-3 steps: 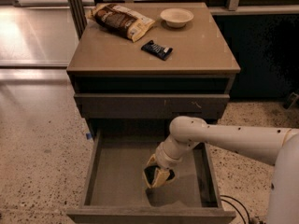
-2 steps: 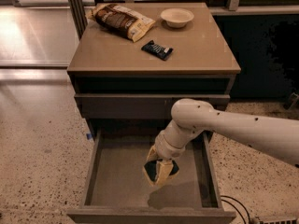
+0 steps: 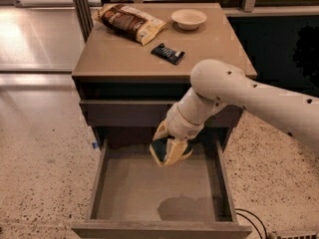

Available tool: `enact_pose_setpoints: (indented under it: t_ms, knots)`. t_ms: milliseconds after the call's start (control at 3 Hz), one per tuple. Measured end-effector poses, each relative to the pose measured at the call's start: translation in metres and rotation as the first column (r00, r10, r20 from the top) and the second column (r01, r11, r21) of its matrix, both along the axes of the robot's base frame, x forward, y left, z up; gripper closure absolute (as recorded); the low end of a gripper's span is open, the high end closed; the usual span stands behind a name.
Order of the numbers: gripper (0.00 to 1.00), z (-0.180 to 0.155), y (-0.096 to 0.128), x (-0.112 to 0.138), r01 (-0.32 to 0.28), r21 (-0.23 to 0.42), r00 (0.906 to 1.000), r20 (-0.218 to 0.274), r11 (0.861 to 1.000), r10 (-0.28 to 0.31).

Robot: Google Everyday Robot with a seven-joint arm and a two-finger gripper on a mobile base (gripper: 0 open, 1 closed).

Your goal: Pick sponge from middle drawer and place on counter

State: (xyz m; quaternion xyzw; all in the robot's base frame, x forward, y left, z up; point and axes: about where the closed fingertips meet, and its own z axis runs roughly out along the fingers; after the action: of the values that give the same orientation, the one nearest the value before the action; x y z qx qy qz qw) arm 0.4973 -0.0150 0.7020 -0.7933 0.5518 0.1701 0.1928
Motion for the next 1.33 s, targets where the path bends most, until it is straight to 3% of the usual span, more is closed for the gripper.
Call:
enact_pose_setpoints:
  t_ms: [333,667,1333]
  knots:
    - [1.00,0.042,0.004,0.026,0.021,-0.006,0.9987,0.046,1.000,-0.021]
    - [1.00,0.042,0.004,0.026,0.021,-0.006,0.9987,0.046,1.000,-0.021]
    - [1.00,0.095,-0.006,0.061,0.049,-0.068,0.9957,0.082,0.996,-0.044]
